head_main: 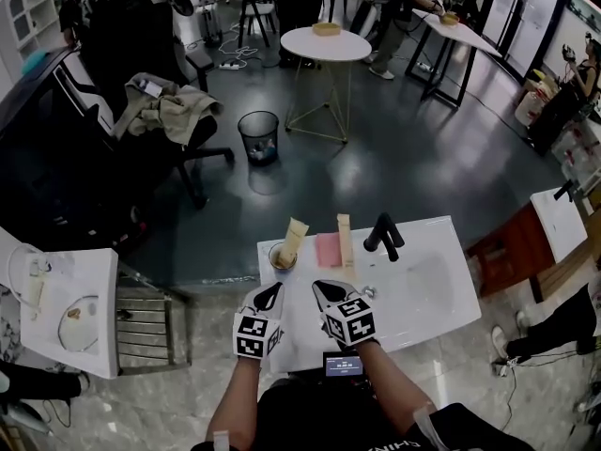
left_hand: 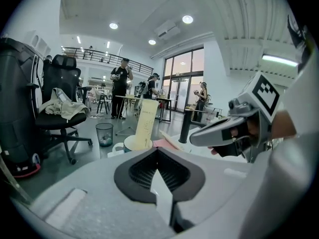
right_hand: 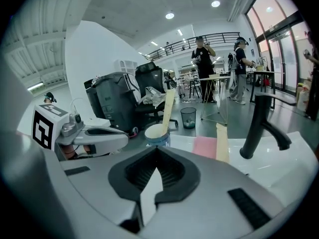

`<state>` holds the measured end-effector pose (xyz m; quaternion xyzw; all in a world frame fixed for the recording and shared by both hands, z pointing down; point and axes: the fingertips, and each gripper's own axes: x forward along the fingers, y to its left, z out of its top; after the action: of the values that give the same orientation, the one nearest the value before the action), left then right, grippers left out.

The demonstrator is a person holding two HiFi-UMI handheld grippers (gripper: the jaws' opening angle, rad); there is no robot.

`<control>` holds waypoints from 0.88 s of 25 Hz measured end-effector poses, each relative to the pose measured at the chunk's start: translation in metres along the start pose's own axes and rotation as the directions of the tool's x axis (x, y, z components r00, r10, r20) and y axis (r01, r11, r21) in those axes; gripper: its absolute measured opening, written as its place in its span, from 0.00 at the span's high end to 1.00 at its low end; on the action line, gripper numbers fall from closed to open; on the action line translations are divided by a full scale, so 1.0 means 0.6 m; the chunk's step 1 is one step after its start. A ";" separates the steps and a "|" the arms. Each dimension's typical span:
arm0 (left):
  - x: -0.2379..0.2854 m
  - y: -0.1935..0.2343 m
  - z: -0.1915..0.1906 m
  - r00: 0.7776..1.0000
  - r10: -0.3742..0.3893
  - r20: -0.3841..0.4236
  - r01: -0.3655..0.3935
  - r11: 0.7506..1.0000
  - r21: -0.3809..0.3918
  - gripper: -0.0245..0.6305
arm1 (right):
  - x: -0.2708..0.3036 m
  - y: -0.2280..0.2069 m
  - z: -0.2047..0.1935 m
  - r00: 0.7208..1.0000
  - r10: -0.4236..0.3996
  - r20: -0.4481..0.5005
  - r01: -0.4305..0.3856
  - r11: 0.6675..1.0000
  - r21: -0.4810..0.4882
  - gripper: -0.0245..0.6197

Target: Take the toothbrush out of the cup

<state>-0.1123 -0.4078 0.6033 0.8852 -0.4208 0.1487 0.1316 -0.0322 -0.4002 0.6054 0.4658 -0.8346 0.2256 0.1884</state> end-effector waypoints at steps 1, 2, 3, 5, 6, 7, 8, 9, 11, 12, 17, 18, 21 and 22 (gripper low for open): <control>0.004 0.001 0.000 1.000 0.001 -0.003 -0.001 1.000 -0.003 0.95 | 0.003 -0.003 0.003 1.000 0.003 -0.001 -0.003 1.000 -0.003 0.95; 0.007 0.003 0.001 1.000 0.004 -0.003 -0.004 1.000 -0.006 0.95 | 0.006 -0.005 0.007 1.000 0.006 -0.002 -0.006 1.000 -0.007 0.95; 0.010 0.004 0.003 1.000 0.008 -0.002 -0.008 1.000 -0.008 0.95 | 0.008 -0.008 0.011 1.000 0.010 -0.002 -0.010 1.000 -0.011 0.95; 0.013 0.003 0.007 1.000 0.016 -0.001 -0.016 1.000 -0.008 0.95 | 0.011 -0.014 0.019 1.000 0.018 -0.001 -0.018 1.000 -0.017 0.95; 0.014 0.003 0.009 1.000 0.022 0.000 -0.022 1.000 -0.008 0.95 | 0.012 -0.017 0.024 1.000 0.023 0.001 -0.023 1.000 -0.021 0.95; 0.015 0.004 0.012 1.000 0.029 0.002 -0.029 1.000 -0.010 0.95 | 0.013 -0.019 0.029 1.000 0.031 0.003 -0.031 0.999 -0.026 0.95; 0.016 0.005 0.015 0.999 0.038 0.005 -0.038 0.999 -0.013 0.95 | 0.015 -0.020 0.033 0.999 0.039 0.005 -0.039 0.999 -0.032 0.95; 0.016 0.006 0.018 0.999 0.046 0.008 -0.046 0.999 -0.015 0.95 | 0.016 -0.021 0.036 0.999 0.047 0.007 -0.046 0.998 -0.040 0.95; 0.017 0.006 0.023 0.998 0.059 0.011 -0.059 0.998 -0.012 0.95 | 0.017 -0.024 0.041 0.998 0.058 0.011 -0.057 0.997 -0.054 0.95; 0.018 0.004 0.025 0.998 0.065 0.010 -0.065 0.998 -0.010 0.95 | 0.016 -0.026 0.044 0.998 0.063 0.013 -0.062 0.996 -0.058 0.95; 0.019 0.000 0.033 0.996 0.092 0.014 -0.092 0.996 0.000 0.95 | 0.016 -0.034 0.056 0.996 0.087 0.030 -0.085 0.995 -0.058 0.95; 0.018 0.000 0.035 0.995 0.096 0.016 -0.096 0.995 0.001 0.95 | 0.016 -0.033 0.058 0.995 0.092 0.031 -0.090 0.994 -0.060 0.95; 0.015 -0.001 0.031 0.994 0.106 0.009 -0.106 0.994 0.000 0.95 | 0.016 -0.026 0.056 0.994 0.107 0.025 -0.105 0.992 -0.070 0.95; 0.014 -0.001 0.030 0.994 0.109 0.006 -0.109 0.994 -0.001 0.95 | 0.016 -0.025 0.054 0.994 0.110 0.022 -0.108 0.992 -0.072 0.95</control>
<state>-0.1044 -0.4199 0.5899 0.8614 -0.4688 0.1526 0.1222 -0.0273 -0.4318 0.5867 0.4155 -0.8687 0.1998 0.1814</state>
